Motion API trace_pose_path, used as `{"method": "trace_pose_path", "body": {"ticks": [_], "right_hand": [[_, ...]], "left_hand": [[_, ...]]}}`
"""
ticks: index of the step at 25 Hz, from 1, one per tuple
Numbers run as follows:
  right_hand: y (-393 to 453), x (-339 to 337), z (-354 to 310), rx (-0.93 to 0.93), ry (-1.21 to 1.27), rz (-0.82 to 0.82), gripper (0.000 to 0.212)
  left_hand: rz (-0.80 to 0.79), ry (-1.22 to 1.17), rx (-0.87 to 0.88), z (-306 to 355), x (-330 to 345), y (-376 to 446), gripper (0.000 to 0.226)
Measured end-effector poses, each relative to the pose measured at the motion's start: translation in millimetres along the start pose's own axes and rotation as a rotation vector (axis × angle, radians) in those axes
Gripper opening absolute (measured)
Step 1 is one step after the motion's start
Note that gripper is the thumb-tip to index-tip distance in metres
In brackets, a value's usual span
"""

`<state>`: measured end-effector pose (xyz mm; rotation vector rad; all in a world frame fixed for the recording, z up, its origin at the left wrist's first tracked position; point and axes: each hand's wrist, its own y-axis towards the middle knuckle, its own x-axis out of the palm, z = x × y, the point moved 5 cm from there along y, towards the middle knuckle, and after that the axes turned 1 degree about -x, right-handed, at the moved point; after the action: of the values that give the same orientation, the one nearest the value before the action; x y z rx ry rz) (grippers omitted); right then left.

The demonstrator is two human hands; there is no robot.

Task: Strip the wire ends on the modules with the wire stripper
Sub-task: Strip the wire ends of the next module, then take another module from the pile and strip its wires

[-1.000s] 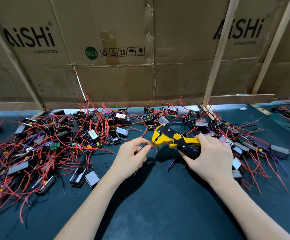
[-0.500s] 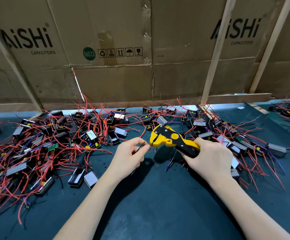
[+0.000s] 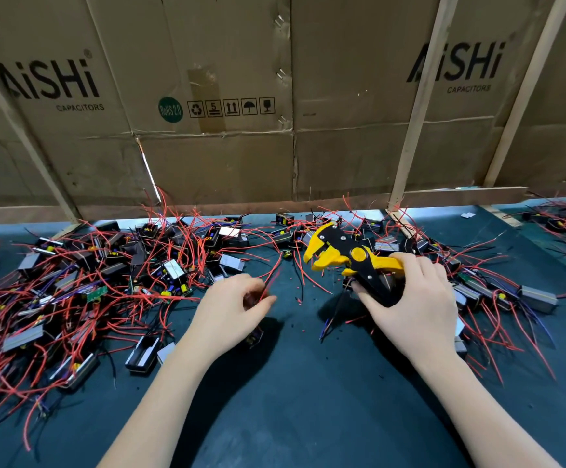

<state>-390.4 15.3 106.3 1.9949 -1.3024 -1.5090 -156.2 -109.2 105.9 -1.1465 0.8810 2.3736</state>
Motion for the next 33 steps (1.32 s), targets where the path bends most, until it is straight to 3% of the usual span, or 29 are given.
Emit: {"method": "trace_pose_path", "body": {"ticks": [2,5,6,7,8,10,12,14,17,22,27,33], "right_hand": [[4.1,-9.0,1.5,0.037,0.086,0.055,0.06],[9.6,-22.3,5.6,0.075,0.174,0.155,0.063],[11.0,-26.1,7.9,0.09,0.199,0.182,0.062],[12.3,-28.9,10.3,0.105,0.226,0.201,0.062],[13.6,-30.8,12.6,0.12,0.256,0.21,0.061],[15.9,-32.3,16.1,0.148,0.321,0.21,0.059],[17.4,-32.2,17.8,0.155,0.369,0.196,0.058],[17.2,-30.7,17.1,0.13,0.418,0.163,0.057],[14.3,-23.8,5.8,0.059,0.619,0.023,0.047],[-0.6,-2.3,-20.7,-0.113,0.716,-0.279,0.044],[-18.9,13.0,-36.9,-0.279,0.559,-0.398,0.047],[-24.7,21.3,-35.0,-0.245,0.499,-0.455,0.053]], "left_hand": [[0.022,0.08,-0.004,-1.0,-6.8,0.2,0.033],[0.116,-0.153,0.265,34.7,-4.9,-7.1,0.016],[0.074,-0.267,0.316,48.1,2.3,-8.7,0.025],[-0.021,-0.337,0.324,56.5,13.1,-9.8,0.05],[-0.116,-0.332,0.322,58.6,24.3,-10.6,0.073],[-0.213,-0.16,0.312,47.7,36.9,-11.2,0.092],[-0.176,0.046,0.296,27.7,32.8,-10.6,0.082],[-0.072,0.156,0.279,13.7,18.8,-7.3,0.055],[0.16,0.229,0.148,-3.2,-8.8,0.7,0.021],[0.407,0.255,-0.267,-53.6,-49.7,-2.7,0.013],[0.269,0.49,-0.697,-93.9,-68.5,-20.0,0.032],[0.201,0.42,-0.767,-102.8,-66.9,-23.1,0.022]]}}
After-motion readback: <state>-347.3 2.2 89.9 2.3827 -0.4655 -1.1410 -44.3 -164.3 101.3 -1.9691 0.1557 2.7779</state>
